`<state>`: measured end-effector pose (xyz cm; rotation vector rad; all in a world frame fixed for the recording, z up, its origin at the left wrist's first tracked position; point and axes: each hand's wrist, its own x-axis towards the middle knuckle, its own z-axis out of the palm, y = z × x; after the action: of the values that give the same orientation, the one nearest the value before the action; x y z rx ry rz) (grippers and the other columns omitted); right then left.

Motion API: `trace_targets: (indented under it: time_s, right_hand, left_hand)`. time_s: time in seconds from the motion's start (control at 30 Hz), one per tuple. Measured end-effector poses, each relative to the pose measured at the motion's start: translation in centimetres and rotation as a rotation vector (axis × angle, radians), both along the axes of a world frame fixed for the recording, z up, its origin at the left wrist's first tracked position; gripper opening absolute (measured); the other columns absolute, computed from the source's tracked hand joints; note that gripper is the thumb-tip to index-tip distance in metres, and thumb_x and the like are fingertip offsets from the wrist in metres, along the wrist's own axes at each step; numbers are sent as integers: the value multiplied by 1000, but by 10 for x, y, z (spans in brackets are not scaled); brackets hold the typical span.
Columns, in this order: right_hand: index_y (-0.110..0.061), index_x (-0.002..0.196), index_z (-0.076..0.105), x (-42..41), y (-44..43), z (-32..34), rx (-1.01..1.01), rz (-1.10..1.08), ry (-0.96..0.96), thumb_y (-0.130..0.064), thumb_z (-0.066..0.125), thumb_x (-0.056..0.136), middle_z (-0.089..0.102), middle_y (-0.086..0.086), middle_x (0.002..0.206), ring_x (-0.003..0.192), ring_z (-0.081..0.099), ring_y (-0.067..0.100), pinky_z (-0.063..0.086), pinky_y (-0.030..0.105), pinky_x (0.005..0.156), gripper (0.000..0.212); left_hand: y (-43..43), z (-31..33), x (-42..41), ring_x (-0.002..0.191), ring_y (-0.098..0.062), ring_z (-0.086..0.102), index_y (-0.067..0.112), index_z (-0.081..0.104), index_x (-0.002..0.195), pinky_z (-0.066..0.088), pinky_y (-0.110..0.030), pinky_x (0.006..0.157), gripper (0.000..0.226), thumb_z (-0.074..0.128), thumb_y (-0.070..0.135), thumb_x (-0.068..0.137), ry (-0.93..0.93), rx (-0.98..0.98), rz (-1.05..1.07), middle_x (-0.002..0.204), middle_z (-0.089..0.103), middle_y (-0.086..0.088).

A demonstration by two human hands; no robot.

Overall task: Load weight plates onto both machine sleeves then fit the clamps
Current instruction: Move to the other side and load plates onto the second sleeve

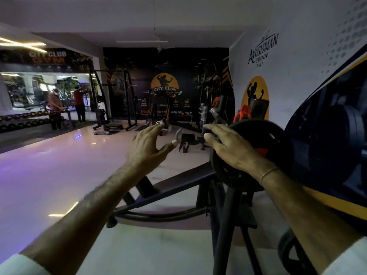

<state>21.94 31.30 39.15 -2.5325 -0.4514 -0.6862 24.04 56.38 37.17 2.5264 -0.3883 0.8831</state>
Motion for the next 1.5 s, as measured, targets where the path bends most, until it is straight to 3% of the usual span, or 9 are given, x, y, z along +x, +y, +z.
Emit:
trace_targets:
  time_s: [0.17,0.33,0.43,0.63,0.9,1.1,1.27,1.5]
  right_hand:
    - [-31,150,48,7,121,-59,69,58,18,-47,41,107,49,-6,154,140,48,21,43,48,113,47]
    - [-29,150,49,26,233,-121,74,96,107,-45,41,107,50,-3,153,139,47,23,40,41,115,46]
    - [-28,148,50,44,299,-153,81,164,155,-45,40,107,52,-3,152,136,50,23,44,47,112,46]
    - [-27,147,52,112,430,-218,123,265,265,-44,41,107,53,-2,152,138,49,23,44,44,111,45]
    - [-27,145,54,262,585,-288,97,367,407,-43,42,105,59,-1,145,132,55,25,46,43,108,44]
    - [-24,145,54,373,681,-299,65,377,402,-39,44,106,57,-1,148,136,51,24,40,43,112,43]
    - [-26,145,52,475,778,-324,40,373,417,-42,41,105,57,-2,146,133,52,26,41,51,110,44]
    - [-28,147,50,617,925,-359,2,331,454,-43,41,106,57,-5,146,135,50,23,42,48,110,44]
  left_hand:
    - [113,-42,-21,148,-23,38,25,32,158,33,-48,120,79,51,66,94,106,10,102,163,38,-2]
    - [210,-95,-25,149,-22,37,24,32,159,31,-47,121,76,49,64,96,185,18,213,163,39,-1]
    - [270,-125,-21,146,-23,41,22,39,156,32,-44,120,73,50,62,96,200,-11,297,159,44,-1]
    - [390,-190,17,141,-23,48,20,52,148,37,-47,116,64,58,54,94,274,-57,450,150,56,-1]
    - [543,-254,131,144,-20,44,23,47,151,34,-47,117,76,44,66,88,412,-108,627,154,51,3]
    - [643,-267,221,145,-21,43,21,46,151,34,-46,118,67,56,57,95,428,-158,702,154,51,1]
    - [734,-290,318,144,-22,43,21,47,151,34,-48,117,67,55,57,96,454,-188,708,154,51,0]
    - [884,-311,477,143,-24,45,20,48,150,37,-49,115,73,47,62,90,500,-190,638,153,52,0]
